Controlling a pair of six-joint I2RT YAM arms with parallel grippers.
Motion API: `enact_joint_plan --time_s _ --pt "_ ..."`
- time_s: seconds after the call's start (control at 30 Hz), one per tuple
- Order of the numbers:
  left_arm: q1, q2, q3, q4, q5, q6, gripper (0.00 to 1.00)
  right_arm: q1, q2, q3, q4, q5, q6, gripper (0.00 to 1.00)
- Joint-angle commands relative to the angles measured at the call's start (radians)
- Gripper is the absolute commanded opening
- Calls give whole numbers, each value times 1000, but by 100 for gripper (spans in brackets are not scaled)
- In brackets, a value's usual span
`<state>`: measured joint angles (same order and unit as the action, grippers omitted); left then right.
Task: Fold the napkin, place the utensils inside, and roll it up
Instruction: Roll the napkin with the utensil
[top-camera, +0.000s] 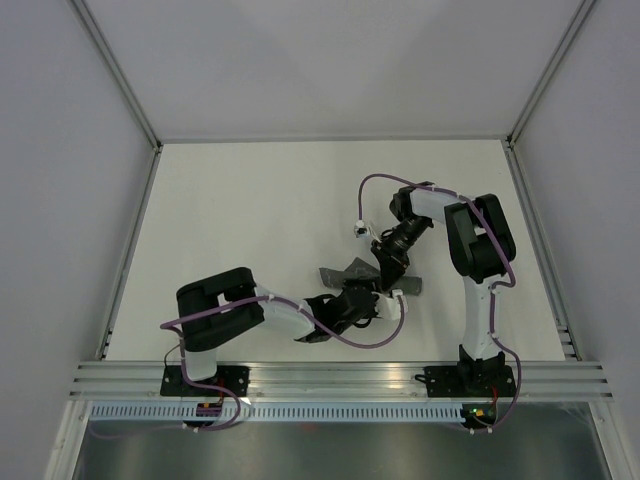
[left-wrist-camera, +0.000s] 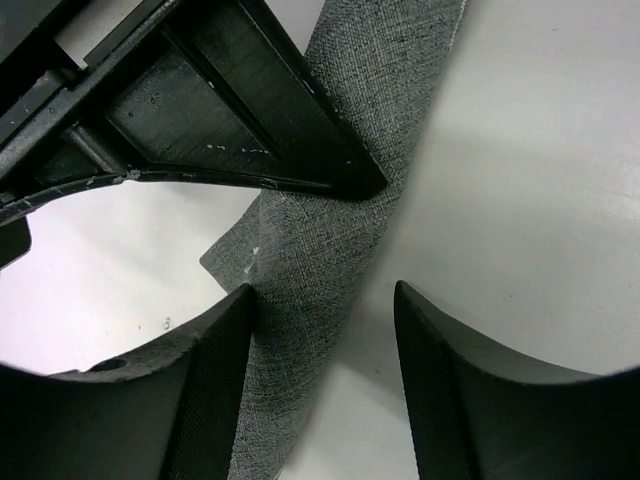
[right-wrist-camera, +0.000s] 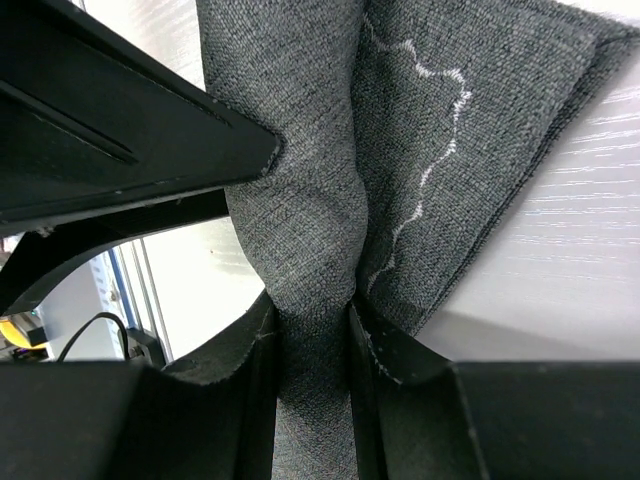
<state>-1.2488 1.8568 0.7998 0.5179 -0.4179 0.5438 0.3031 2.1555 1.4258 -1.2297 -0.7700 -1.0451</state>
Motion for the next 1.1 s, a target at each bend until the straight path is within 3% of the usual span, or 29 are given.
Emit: enact_joint_plan --time_s 0.0,0.23,0.33,0.43,0.67,1.07 --pt "-9 25 33 19 24 44 59 4 75 -22 121 115 -58 25" --pt "-5 70 68 -90 86 -30 41 2 64 -16 128 115 -43 31" --pt "0 82 78 -128 116 -54 12 2 44 -25 137 113 -30 40" --pt "2 82 79 -157 145 -70 4 2 18 -33 142 110 -17 54" --pt "14 71 82 -219 215 -97 2 2 -57 -39 156 104 39 70" --pt "66 47 102 -341 356 -157 2 -82 -289 -50 280 78 187 75"
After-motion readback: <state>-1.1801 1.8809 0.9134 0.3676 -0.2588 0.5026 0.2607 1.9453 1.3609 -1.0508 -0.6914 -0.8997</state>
